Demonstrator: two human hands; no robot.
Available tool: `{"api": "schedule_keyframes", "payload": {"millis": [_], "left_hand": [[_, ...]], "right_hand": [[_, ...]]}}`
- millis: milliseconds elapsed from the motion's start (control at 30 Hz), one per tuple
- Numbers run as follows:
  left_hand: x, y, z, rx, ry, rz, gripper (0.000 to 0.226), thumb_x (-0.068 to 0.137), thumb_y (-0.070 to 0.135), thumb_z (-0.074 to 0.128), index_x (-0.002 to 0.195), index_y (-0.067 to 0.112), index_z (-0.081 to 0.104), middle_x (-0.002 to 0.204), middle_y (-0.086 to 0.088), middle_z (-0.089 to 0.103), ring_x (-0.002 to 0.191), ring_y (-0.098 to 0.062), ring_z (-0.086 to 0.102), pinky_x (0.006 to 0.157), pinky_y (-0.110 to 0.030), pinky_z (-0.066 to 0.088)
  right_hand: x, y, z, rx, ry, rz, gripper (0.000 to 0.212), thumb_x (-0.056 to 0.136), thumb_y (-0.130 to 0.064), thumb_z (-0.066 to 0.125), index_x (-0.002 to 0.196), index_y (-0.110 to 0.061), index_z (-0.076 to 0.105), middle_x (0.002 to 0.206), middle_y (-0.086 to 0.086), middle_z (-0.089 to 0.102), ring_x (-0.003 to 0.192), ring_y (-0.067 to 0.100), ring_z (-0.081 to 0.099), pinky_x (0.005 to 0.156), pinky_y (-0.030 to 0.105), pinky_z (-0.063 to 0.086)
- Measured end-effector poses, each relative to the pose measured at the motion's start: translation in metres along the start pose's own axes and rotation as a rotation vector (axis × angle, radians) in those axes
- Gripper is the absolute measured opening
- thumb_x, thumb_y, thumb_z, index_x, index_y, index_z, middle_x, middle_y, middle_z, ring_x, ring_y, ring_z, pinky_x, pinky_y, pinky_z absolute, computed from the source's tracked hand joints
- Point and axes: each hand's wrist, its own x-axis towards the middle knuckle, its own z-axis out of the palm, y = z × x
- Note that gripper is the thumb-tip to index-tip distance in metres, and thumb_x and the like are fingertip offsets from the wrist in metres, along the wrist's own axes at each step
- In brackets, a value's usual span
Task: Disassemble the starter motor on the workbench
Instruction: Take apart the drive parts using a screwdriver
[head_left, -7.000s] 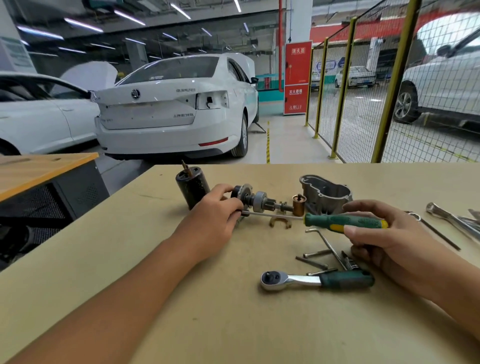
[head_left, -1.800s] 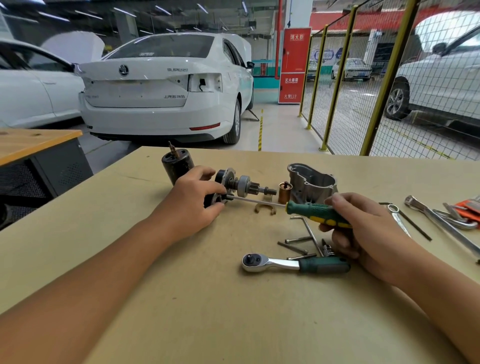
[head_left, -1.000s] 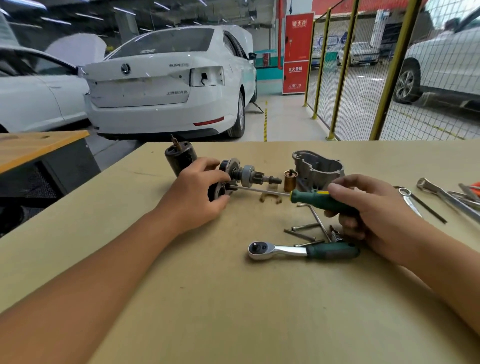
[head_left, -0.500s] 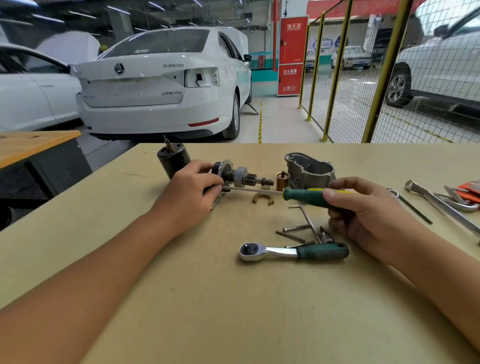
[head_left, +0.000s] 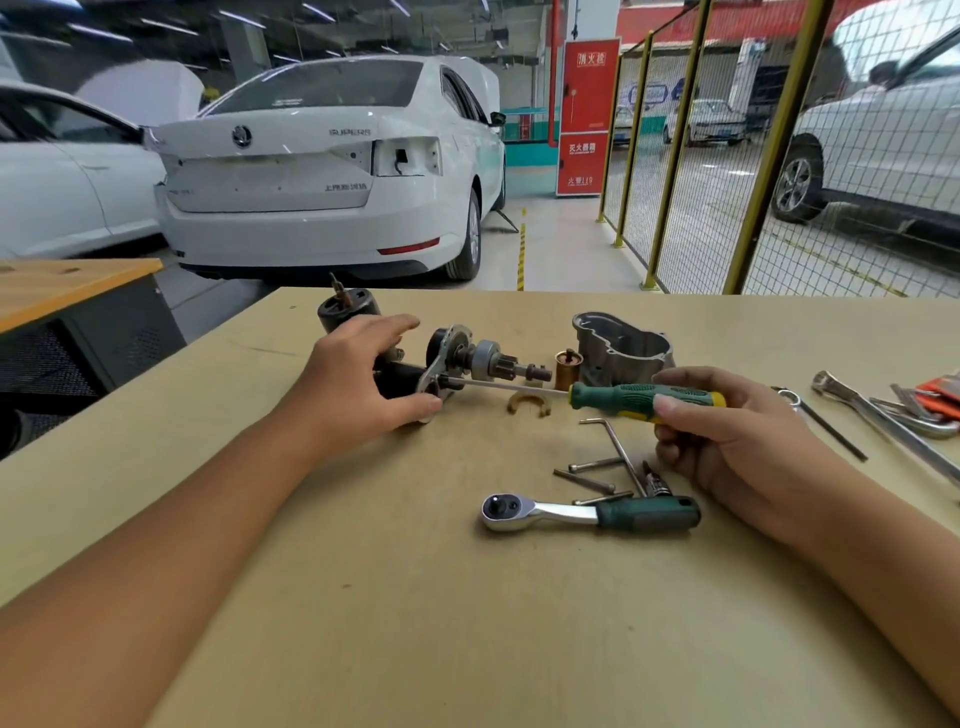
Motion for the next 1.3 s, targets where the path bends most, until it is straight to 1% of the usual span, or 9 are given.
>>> {"api": "schedule_keyframes", "payload": {"millis": [167, 300, 400, 567, 733, 867, 1033, 1167, 1300], "left_hand": [[0.006, -0.007, 0.002, 0.086, -0.094, -0.068, 0.07, 0.073, 0.059, 0.083, 0.133, 0.028, 0.067, 0.128, 0.008, 0.063, 0.111, -0.006, 0.054, 0.093, -0.025, 0.038], [0.007, -0.008, -0.001, 0.138, -0.176, -0.053, 0.068, 0.077, 0.057, 0.082, 0.135, 0.025, 0.066, 0.128, 0.006, 0.065, 0.112, -0.007, 0.053, 0.092, -0.024, 0.037], [0.004, -0.008, -0.004, 0.151, -0.258, -0.031, 0.079, 0.073, 0.052, 0.087, 0.142, 0.029, 0.058, 0.13, 0.008, 0.064, 0.12, -0.014, 0.058, 0.094, -0.028, 0.045], [0.004, -0.003, -0.006, 0.303, -0.246, -0.042, 0.098, 0.062, 0.069, 0.078, 0.144, 0.054, 0.027, 0.133, 0.011, 0.063, 0.116, -0.023, 0.062, 0.092, -0.044, 0.055], [0.002, -0.003, -0.006, 0.129, -0.234, -0.035, 0.101, 0.066, 0.054, 0.088, 0.142, 0.065, 0.022, 0.12, 0.015, 0.063, 0.107, -0.018, 0.062, 0.095, -0.041, 0.053], [0.002, -0.004, -0.007, 0.148, -0.25, -0.009, 0.091, 0.072, 0.052, 0.084, 0.139, 0.07, 0.025, 0.123, 0.014, 0.065, 0.09, -0.007, 0.061, 0.081, -0.036, 0.053], [-0.002, -0.004, -0.008, 0.189, -0.279, 0.073, 0.079, 0.079, 0.047, 0.081, 0.139, 0.067, 0.033, 0.135, 0.023, 0.058, 0.079, 0.014, 0.055, 0.072, -0.026, 0.045], [-0.003, -0.002, -0.006, 0.164, -0.314, 0.083, 0.055, 0.088, 0.044, 0.075, 0.135, 0.056, 0.049, 0.134, 0.026, 0.055, 0.116, -0.005, 0.057, 0.095, -0.038, 0.051], [0.0, 0.004, 0.003, 0.134, -0.274, 0.09, 0.025, 0.099, 0.041, 0.058, 0.124, 0.045, 0.056, 0.108, 0.022, 0.058, 0.095, -0.004, 0.056, 0.08, -0.035, 0.047]], "right_hand": [[0.001, 0.0, 0.008, -0.19, 0.008, 0.032, 0.032, 0.092, -0.045, 0.063, 0.101, -0.016, 0.073, 0.083, 0.02, 0.068, 0.053, 0.022, 0.056, 0.043, 0.03, 0.043], [0.002, 0.002, 0.005, -0.192, 0.011, -0.048, 0.018, 0.082, -0.027, 0.077, 0.096, -0.016, 0.073, 0.088, 0.02, 0.064, 0.052, 0.019, 0.048, 0.042, 0.026, 0.038], [0.0, 0.003, 0.001, -0.164, -0.018, -0.067, 0.046, 0.061, -0.015, 0.088, 0.104, -0.016, 0.073, 0.094, 0.011, 0.064, 0.061, 0.018, 0.05, 0.051, 0.028, 0.044], [0.003, 0.002, 0.011, -0.147, 0.053, -0.026, 0.029, 0.095, -0.045, 0.064, 0.098, -0.017, 0.071, 0.085, 0.016, 0.06, 0.053, 0.017, 0.046, 0.045, 0.029, 0.037], [-0.001, 0.001, 0.006, -0.168, -0.003, -0.056, 0.021, 0.085, -0.027, 0.075, 0.105, -0.02, 0.07, 0.093, 0.021, 0.064, 0.051, 0.017, 0.04, 0.044, 0.026, 0.036], [-0.002, 0.001, 0.001, -0.111, -0.025, -0.05, 0.042, 0.069, -0.013, 0.083, 0.109, -0.018, 0.072, 0.102, 0.016, 0.062, 0.061, 0.017, 0.046, 0.052, 0.028, 0.044], [-0.002, -0.002, 0.008, -0.191, -0.009, 0.027, 0.031, 0.089, -0.046, 0.066, 0.101, -0.018, 0.071, 0.088, 0.018, 0.066, 0.049, 0.015, 0.044, 0.04, 0.025, 0.034], [-0.002, 0.0, 0.004, -0.146, -0.022, -0.032, 0.026, 0.074, -0.025, 0.08, 0.097, -0.016, 0.073, 0.086, 0.015, 0.066, 0.05, 0.016, 0.043, 0.042, 0.024, 0.035], [-0.003, 0.001, 0.002, -0.133, -0.009, -0.052, 0.042, 0.06, -0.006, 0.085, 0.099, -0.015, 0.075, 0.094, 0.01, 0.067, 0.061, 0.017, 0.057, 0.053, 0.029, 0.047]]}}
